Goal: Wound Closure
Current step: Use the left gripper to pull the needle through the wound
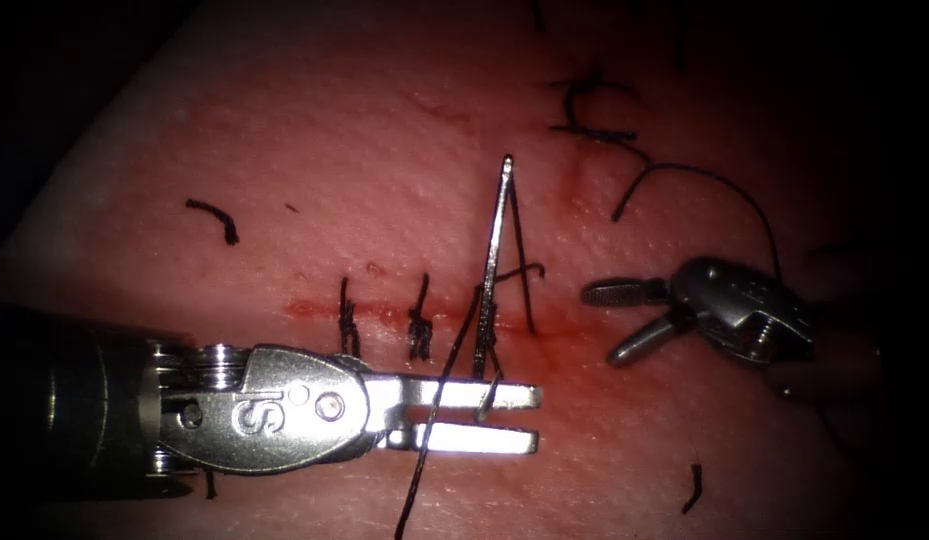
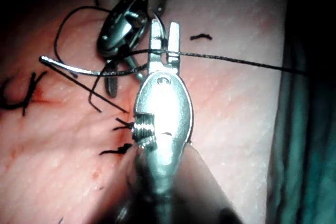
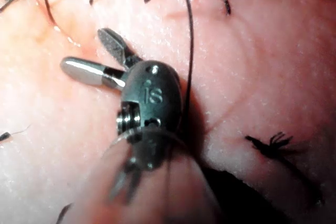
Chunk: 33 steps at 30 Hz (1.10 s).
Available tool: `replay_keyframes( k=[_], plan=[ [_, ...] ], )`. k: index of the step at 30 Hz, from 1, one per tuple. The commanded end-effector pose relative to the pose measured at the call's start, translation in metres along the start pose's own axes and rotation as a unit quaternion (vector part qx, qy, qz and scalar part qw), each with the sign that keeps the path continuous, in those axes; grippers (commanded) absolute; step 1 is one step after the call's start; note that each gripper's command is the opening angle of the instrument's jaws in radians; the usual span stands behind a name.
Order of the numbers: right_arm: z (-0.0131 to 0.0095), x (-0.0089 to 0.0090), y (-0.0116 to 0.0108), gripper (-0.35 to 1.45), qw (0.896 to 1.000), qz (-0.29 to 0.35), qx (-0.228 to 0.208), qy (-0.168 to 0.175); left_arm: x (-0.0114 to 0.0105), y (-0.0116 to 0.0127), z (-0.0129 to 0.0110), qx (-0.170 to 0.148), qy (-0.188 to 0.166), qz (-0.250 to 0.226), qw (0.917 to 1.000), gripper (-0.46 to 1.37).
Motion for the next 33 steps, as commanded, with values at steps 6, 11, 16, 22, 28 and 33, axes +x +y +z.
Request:
replay_keyframes(
  k=[6,11,16,22,28,33],
  plan=[
    [0.0003,-0.0007,-0.0003,0.42,1.000,0.000,-0.002,-0.001,0.0028,-0.0034,-0.0009,0.031,0.008,0.038,0.9988,-0.35],
    [0.0004,-0.0008,-0.0005,0.42,1.000,0.000,-0.002,-0.001,0.0044,-0.0069,-0.0019,0.053,0.004,0.054,0.9971,-0.35],
    [0.0005,-0.0008,-0.0008,0.42,1.000,0.000,-0.002,-0.001,0.0061,-0.0108,-0.0037,0.088,0.015,0.060,0.9942,-0.35],
    [0.0006,-0.0007,-0.0010,0.41,1.000,0.000,-0.002,-0.001,0.0071,-0.0130,-0.0044,0.086,0.012,0.059,0.9945,-0.35],
    [0.0006,-0.0007,-0.0011,0.41,1.000,0.000,-0.002,-0.001,0.0069,-0.0139,-0.0054,0.081,0.013,0.058,0.9949,-0.35],
    [0.0005,-0.0006,-0.0012,0.41,1.000,0.001,-0.002,-0.001,0.0059,-0.0135,-0.0057,0.080,0.015,0.063,0.9947,-0.35]
  ],
)
